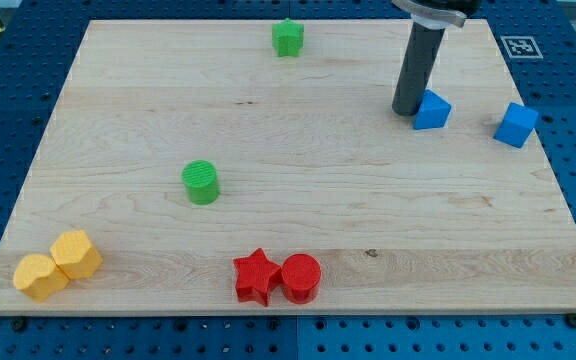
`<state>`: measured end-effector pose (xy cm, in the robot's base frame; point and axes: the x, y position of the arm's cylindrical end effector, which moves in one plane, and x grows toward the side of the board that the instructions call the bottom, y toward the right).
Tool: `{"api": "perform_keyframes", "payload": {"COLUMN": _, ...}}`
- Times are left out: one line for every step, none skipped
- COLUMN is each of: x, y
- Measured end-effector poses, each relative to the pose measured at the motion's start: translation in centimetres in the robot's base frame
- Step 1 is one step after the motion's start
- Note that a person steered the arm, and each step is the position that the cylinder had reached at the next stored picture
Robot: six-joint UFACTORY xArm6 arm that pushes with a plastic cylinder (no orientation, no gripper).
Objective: Move the blue triangle closer to the blue cube
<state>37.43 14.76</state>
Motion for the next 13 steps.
{"api": "perform_keyframes", "payload": {"x": -0.4, "y": 1.7}}
{"api": "perform_keyframes", "payload": {"x": 0.4, "y": 3.5}}
{"api": "perform_keyframes", "payload": {"x": 1.6, "y": 4.7}}
{"api": "perform_keyframes", "payload": {"x": 2.8, "y": 5.9}}
{"api": "perform_keyframes", "payload": {"x": 3.0, "y": 7.1}}
{"api": "perform_keyframes", "payload": {"x": 3.1, "y": 7.1}}
{"api": "perform_keyframes", "payload": {"x": 3.3, "y": 7.1}}
{"api": "perform_keyframes", "payload": {"x": 3.7, "y": 7.1}}
{"api": "perform_keyframes", "payload": {"x": 3.8, "y": 6.9}}
{"api": "perform_keyframes", "payload": {"x": 3.9, "y": 6.6}}
{"api": "perform_keyframes", "payload": {"x": 4.3, "y": 6.1}}
{"api": "perform_keyframes", "payload": {"x": 5.4, "y": 5.8}}
{"api": "perform_keyframes", "payload": {"x": 6.0, "y": 6.4}}
